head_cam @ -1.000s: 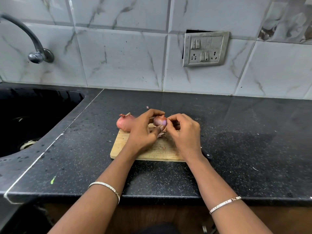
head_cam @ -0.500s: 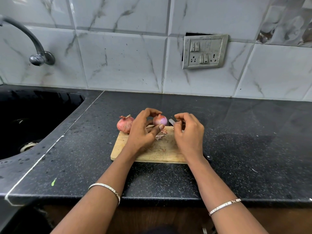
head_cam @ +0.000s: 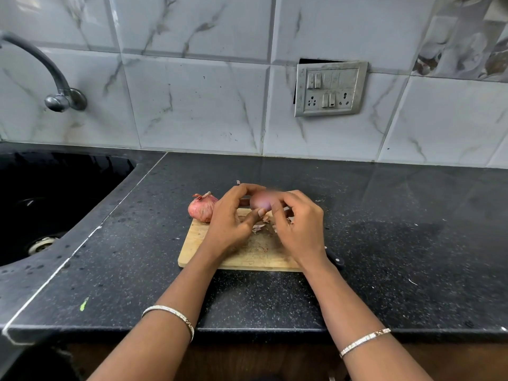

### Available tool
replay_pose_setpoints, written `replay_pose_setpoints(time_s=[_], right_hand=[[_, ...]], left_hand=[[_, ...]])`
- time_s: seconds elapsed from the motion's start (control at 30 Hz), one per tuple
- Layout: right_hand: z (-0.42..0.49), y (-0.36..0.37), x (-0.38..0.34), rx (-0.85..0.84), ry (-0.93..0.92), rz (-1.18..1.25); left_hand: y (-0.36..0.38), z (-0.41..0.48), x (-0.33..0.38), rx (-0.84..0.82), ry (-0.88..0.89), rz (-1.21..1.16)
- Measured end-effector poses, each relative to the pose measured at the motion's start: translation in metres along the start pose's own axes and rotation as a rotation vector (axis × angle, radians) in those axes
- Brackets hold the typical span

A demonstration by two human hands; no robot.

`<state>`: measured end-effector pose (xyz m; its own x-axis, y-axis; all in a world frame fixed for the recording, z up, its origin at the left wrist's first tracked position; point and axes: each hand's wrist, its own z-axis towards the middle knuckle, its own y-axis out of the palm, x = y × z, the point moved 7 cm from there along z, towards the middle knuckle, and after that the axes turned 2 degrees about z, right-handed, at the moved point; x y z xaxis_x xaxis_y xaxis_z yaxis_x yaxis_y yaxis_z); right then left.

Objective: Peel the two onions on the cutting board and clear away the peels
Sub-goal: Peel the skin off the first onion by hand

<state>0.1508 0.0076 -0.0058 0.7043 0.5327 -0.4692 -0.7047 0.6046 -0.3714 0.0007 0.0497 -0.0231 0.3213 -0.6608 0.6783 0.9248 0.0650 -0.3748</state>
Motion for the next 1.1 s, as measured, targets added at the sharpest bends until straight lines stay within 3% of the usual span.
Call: replay_pose_setpoints(time_s=[0.33,1.1], right_hand=[[0.002,0.000,0.012,-0.012,0.168,0.150],[-0.001,0.006,0.006,-0.067,0.067,-0.052]], left_hand=[[-0.001,-0.001,-0.006,0.011,-0.053,-0.003],[0.005,0.001,-0.003,-0.030,-0.017,0.031]])
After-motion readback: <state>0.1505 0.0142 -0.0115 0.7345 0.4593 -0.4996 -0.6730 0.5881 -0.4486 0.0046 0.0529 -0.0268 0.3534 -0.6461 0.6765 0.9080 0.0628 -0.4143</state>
